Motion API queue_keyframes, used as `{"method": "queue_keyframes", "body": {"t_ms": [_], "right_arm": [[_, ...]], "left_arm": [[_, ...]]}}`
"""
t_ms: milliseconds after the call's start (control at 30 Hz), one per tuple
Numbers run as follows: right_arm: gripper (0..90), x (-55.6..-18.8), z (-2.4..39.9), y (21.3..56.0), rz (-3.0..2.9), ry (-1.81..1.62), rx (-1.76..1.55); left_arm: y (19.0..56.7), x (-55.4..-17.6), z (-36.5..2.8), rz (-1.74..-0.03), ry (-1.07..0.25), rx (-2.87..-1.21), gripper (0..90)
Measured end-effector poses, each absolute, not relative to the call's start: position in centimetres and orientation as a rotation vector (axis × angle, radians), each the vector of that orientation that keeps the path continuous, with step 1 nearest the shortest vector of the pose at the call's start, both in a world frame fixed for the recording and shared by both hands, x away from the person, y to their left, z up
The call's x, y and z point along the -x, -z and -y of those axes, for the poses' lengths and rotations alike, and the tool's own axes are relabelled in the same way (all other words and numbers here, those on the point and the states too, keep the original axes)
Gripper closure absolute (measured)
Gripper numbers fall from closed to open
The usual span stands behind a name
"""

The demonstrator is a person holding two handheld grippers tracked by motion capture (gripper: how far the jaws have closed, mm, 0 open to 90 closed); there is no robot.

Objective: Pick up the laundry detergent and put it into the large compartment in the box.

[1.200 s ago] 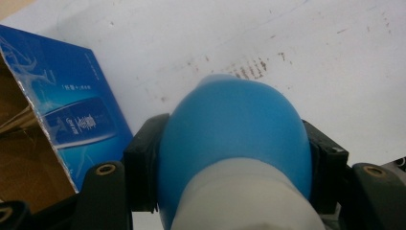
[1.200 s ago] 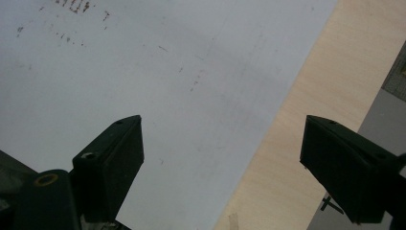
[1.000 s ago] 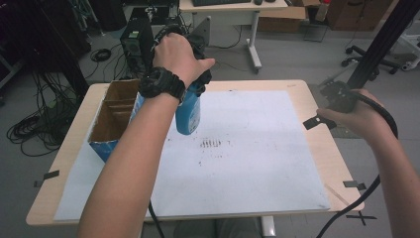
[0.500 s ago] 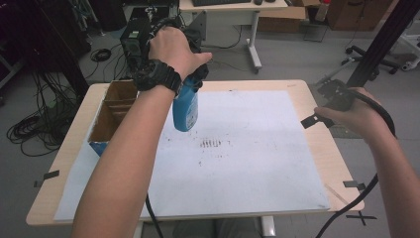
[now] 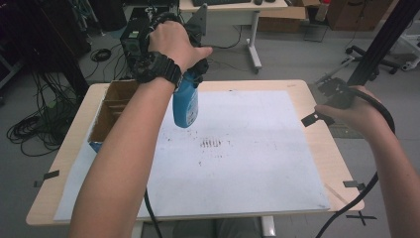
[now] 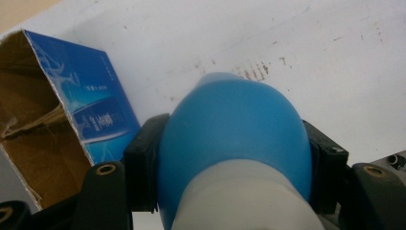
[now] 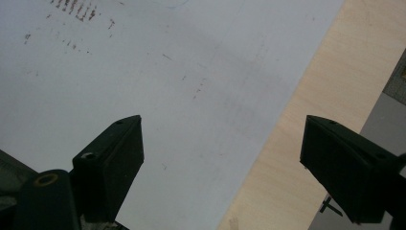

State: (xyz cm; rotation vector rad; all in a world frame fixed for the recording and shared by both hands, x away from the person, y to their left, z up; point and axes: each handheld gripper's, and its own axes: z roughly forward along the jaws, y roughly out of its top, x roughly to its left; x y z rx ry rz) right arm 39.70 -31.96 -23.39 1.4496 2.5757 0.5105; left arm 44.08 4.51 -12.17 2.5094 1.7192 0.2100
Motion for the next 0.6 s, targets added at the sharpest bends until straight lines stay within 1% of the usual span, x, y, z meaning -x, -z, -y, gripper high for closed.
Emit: {"method": "queue_keyframes", "body": {"t_ms": [600], "right_arm": [[14.9, -39.9, 31.1, 22.8, -2.578, -0.511, -1.435]], "left_arm": [[11.1, -44.3, -6.2, -1.736, -0.190, -2.492, 37.5]]}}
